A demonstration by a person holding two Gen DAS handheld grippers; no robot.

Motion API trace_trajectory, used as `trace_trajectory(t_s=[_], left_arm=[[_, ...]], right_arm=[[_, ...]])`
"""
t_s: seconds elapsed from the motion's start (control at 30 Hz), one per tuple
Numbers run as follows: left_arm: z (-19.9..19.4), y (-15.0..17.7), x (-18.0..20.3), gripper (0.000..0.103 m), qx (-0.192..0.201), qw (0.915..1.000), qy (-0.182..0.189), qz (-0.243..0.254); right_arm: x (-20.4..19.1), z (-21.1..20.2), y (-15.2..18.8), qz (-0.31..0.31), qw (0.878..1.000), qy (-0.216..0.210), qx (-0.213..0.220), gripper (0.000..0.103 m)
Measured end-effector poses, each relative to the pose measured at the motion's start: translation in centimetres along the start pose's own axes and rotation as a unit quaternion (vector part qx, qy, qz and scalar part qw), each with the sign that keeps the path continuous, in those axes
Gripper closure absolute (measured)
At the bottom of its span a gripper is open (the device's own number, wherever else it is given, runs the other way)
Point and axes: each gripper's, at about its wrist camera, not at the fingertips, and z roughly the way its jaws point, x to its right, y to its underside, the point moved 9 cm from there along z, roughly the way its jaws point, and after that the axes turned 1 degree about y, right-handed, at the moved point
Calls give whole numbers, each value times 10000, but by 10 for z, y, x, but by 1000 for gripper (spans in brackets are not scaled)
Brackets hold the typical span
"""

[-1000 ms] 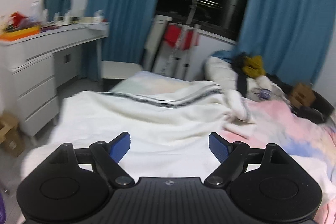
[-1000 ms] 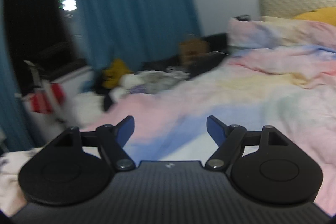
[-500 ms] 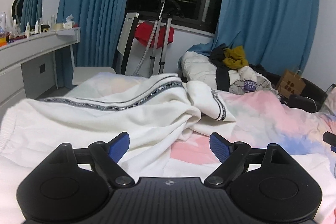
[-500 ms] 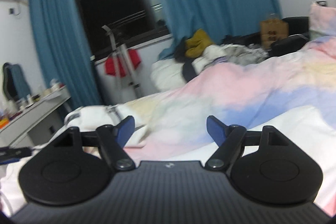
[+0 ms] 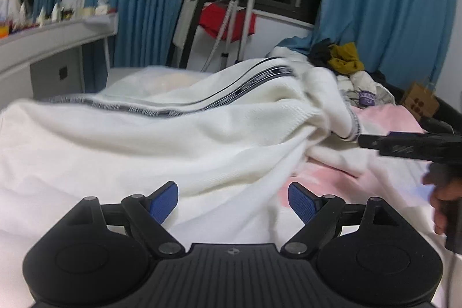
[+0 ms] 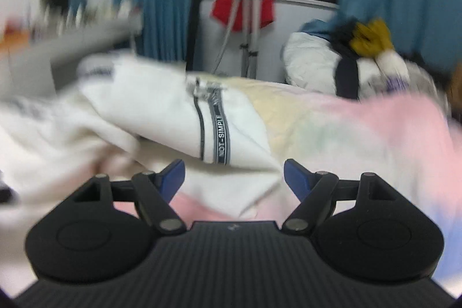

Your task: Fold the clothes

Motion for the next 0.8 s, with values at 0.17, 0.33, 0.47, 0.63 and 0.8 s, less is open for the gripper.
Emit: trace_trajectory(t_s=[0.17, 0.33, 0.47, 0.63, 0.8], left_arm=[[23, 4, -7, 18, -48, 9992, 344, -197], [33, 7, -10, 18, -44, 9960, 709, -538], [27, 3, -10, 18, 119, 9954, 800, -521], [14, -2, -4, 18, 337, 9945, 916, -392], [2, -8, 5, 18, 514, 9930, 1051, -162]], right_arm=[[4, 43, -15, 121, 9996, -223, -83, 29], [18, 34, -42, 1333, 9898, -424, 269, 72], [42, -8, -72, 1997, 9757, -286, 859, 76], [95, -99, -113, 2234, 9551, 590, 1856, 77], [171, -182, -127, 2486, 9170, 2210, 2203, 77]])
